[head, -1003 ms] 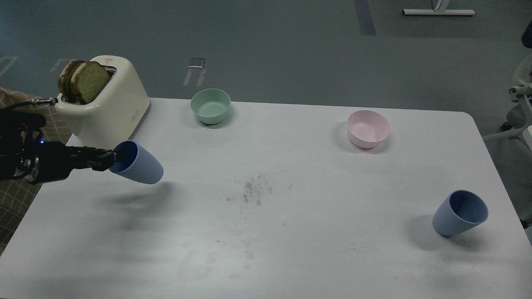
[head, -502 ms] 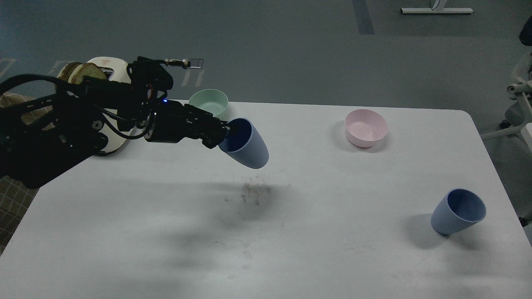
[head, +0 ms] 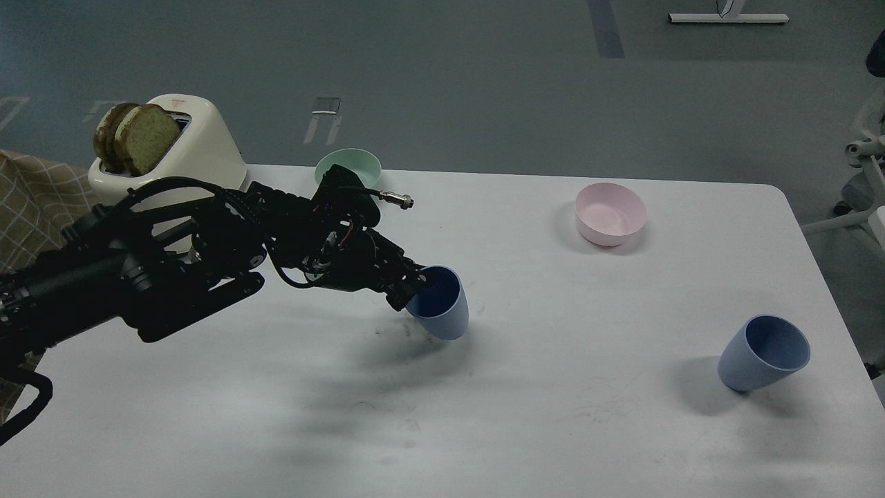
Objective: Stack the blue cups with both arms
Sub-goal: 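Carry the blue cup to the table center and set it upright, then release the cup and raise the left gripper away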
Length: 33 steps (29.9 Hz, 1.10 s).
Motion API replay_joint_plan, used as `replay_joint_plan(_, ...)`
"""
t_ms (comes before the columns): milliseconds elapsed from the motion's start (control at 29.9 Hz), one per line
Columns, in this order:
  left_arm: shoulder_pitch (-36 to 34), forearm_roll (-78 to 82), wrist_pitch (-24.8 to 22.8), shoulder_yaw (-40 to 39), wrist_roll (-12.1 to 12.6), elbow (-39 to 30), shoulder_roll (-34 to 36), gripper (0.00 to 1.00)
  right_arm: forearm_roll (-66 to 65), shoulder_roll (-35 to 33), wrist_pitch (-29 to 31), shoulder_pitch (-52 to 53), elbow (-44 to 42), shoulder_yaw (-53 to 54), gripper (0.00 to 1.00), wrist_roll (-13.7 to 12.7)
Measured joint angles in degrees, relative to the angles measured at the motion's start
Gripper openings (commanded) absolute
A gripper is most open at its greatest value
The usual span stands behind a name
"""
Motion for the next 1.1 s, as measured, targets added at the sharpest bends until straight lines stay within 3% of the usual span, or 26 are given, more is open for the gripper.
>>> replay_joint_plan(201,0.1,0.0,0.0,1.3,0.3,1.0,-0.3,0.01,0.0,0.0,0.0,-0.1,0.5,0.0,1.00,0.0)
replay_joint_plan(334,0.1,0.0,0.0,1.5,0.3,1.1,-0.4,0.21,0.0,0.0,0.0,-0.1,0.6,0.0,1.00,-0.1)
replay_joint_plan(435,0.1,-0.2,0.0,1.5,0.3,1.2,-0.4,0.44,0.0,0.0,0.0,-0.2,0.6,0.0,1.00,-0.1)
replay_joint_plan(468,0.1,-0.3,0.0,1.5,0.3,1.2,-0.4,0.62,0.0,0.0,0.0,-0.2,0.6,0.0,1.00,-0.1)
replay_joint_plan(535,0.1,-0.6,0.0,1.4,0.2,1.1,-0.3,0.76,0.0,0.0,0.0,-0.3,0.6,0.0,1.00,-0.1)
replay_joint_plan(669,0.1,-2.0,0.0,0.6,0.1,1.1,0.2,0.86,0.0,0.0,0.0,-0.6,0.6,0.0,1.00,-0.1)
replay_joint_plan(869,-0.1,-7.0,0.0,-0.1,0.0,1.1,0.7,0.91,0.0,-0.5,0.0,-0.7,1.3,0.2,1.00,0.0)
replay_joint_plan(1003,-0.2,-10.2,0.0,-3.9,-0.3,1.1,2.0,0.94,-0.2,-2.8,0.0,-1.1,4.4,0.2,1.00,0.0)
replay_joint_plan(1103,-0.2,-18.2,0.0,-11.0,-0.2,0.9,3.4,0.97,-1.3,-6.1,0.0,-4.2,11.3,-0.2,1.00,0.0)
